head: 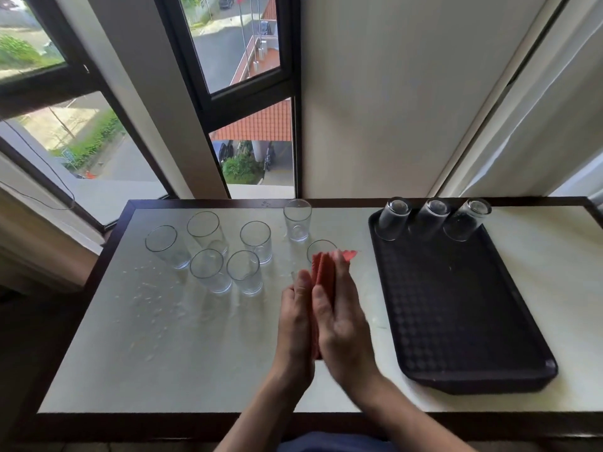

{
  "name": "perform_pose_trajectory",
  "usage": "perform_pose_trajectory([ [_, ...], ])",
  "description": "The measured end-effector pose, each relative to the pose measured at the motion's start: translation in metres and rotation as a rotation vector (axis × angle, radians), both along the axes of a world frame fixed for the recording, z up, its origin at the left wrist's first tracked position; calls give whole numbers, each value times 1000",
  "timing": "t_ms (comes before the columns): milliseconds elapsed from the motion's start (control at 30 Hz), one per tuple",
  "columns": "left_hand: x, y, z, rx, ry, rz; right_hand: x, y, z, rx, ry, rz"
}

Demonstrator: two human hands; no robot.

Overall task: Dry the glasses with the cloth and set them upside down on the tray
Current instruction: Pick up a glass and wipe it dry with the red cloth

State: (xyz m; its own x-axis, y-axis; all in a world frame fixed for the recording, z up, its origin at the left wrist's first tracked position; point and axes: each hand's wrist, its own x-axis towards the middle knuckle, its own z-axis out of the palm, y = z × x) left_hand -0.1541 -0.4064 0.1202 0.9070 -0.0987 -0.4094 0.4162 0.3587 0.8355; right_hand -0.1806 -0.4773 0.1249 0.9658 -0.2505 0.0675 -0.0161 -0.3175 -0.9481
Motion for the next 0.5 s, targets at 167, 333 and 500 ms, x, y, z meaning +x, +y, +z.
perform_pose_trajectory([
  [167, 6, -1, 2, 30, -23, 31, 0, -9, -5, 53, 0, 68],
  [333, 5, -11, 0, 48, -22, -28, 36, -28, 7, 320, 93, -26],
  [500, 4, -11, 6, -146, 16, -20, -1, -13, 11, 47, -16, 28],
])
